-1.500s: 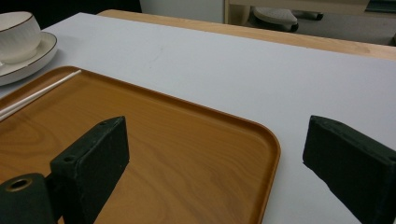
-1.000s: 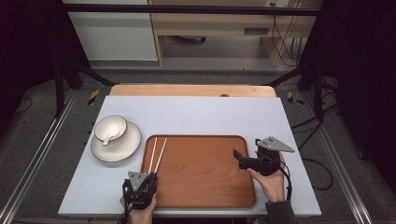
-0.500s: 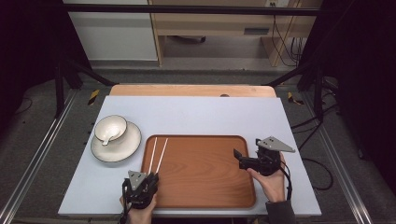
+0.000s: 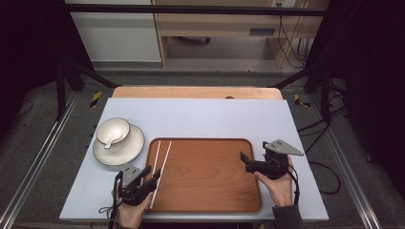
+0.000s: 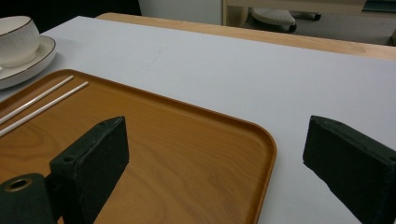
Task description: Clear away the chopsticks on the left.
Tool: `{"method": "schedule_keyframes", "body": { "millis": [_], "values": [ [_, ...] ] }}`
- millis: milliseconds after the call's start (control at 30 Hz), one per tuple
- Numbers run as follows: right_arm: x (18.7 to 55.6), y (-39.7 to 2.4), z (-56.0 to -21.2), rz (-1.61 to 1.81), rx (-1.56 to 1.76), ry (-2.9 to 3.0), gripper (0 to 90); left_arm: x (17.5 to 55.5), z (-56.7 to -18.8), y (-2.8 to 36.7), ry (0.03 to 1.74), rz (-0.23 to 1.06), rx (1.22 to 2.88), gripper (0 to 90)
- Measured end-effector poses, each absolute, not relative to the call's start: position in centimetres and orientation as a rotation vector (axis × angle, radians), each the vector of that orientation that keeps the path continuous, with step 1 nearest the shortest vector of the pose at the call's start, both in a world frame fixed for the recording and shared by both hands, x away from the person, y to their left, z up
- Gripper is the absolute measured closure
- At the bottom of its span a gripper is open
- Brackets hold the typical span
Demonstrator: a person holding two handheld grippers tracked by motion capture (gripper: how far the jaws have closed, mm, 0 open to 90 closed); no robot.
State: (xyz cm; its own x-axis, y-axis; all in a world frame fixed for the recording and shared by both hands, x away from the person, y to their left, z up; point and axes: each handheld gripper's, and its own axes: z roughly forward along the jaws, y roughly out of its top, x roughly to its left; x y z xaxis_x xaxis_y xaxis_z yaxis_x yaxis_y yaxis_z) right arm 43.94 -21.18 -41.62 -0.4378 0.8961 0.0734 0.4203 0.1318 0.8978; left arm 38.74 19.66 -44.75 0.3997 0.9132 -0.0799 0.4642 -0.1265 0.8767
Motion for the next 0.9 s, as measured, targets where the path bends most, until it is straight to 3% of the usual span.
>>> {"method": "schedule_keyframes", "body": {
  "millis": [400, 900],
  "values": [
    [43.9, -21.6, -41.5, 1.263, 1.279, 1.907, 6.7, 41.2, -41.5, 22.5, 1.048, 0.506, 1.881, 36.3],
    [44.0, -22.5, -41.8, 1.233, 1.314, 1.884, 5.8, 40.8, -43.8, 27.9, 1.043, 0.515, 1.887, 26.6]
  ]
}}
